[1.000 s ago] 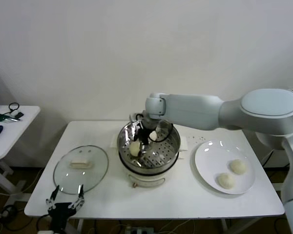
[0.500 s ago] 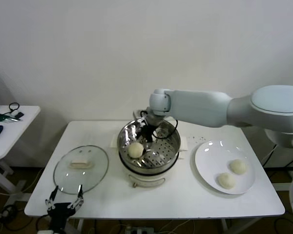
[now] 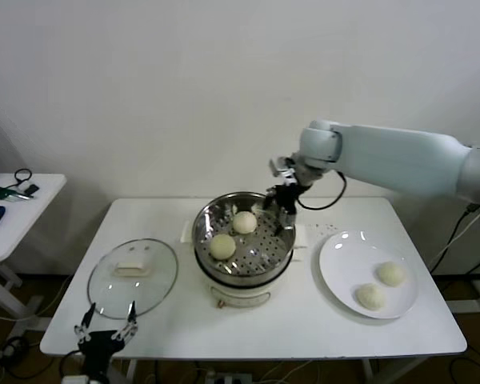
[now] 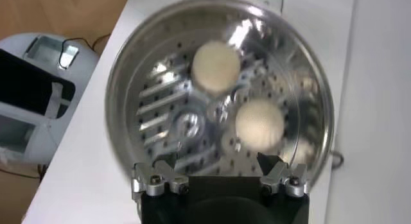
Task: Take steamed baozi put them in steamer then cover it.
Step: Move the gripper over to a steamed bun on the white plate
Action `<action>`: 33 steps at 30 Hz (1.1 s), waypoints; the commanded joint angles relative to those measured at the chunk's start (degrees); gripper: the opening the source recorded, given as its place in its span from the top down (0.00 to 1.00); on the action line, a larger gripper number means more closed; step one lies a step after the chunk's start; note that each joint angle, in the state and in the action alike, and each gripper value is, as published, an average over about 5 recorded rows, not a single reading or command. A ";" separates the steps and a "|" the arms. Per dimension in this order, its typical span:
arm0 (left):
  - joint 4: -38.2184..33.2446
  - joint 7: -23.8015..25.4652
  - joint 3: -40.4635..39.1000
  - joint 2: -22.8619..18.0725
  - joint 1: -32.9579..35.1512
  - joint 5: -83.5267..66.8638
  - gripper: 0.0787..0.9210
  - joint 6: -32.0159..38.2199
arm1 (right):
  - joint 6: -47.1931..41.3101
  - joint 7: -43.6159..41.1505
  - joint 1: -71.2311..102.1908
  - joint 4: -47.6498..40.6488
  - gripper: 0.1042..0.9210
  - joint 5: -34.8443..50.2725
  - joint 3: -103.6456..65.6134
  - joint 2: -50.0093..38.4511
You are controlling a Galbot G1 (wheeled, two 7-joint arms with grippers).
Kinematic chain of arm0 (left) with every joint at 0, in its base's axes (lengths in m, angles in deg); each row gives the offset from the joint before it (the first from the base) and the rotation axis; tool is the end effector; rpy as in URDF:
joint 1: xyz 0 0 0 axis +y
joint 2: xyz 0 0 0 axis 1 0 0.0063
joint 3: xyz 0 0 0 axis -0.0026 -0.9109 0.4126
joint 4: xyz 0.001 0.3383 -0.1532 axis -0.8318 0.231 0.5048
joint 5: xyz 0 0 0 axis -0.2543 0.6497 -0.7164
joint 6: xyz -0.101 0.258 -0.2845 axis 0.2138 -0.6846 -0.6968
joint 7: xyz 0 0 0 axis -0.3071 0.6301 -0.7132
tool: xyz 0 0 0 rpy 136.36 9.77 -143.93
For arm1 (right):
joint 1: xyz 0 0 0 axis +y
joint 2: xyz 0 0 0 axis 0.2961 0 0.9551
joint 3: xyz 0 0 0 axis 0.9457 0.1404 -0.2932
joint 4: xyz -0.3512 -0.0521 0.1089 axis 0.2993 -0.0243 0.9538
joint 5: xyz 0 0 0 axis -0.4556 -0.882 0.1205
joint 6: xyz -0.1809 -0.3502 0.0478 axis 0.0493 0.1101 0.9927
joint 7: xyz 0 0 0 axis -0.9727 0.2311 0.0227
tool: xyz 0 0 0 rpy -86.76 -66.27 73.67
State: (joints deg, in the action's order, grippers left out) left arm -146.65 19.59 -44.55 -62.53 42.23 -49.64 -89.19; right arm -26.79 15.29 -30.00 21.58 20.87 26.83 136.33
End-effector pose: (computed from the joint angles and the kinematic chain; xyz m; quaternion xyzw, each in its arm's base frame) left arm 0.1370 0.0781 -0.3567 0.0744 -0.9878 -0.0521 0.1266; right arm 0.6061 0.0009 -0.0490 0.5920 -0.5366 0.5092 0.3198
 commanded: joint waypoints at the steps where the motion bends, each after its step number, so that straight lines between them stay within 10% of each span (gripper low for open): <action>1: -0.96 -0.60 -0.30 -0.05 -0.21 -2.79 0.12 -0.83 | 1.37 -1.40 1.99 7.30 0.12 -9.24 -1.34 -18.48; 33: 0.10 -0.92 -0.08 -0.56 -0.60 -0.69 0.12 -2.00 | 5.49 -3.35 30.09 -4.34 0.12 -29.80 -12.73 -20.18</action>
State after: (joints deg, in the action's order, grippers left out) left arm -146.65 18.73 -44.57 -63.15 41.68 -50.36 -91.07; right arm -21.68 12.12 -4.28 20.52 -6.20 15.74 114.60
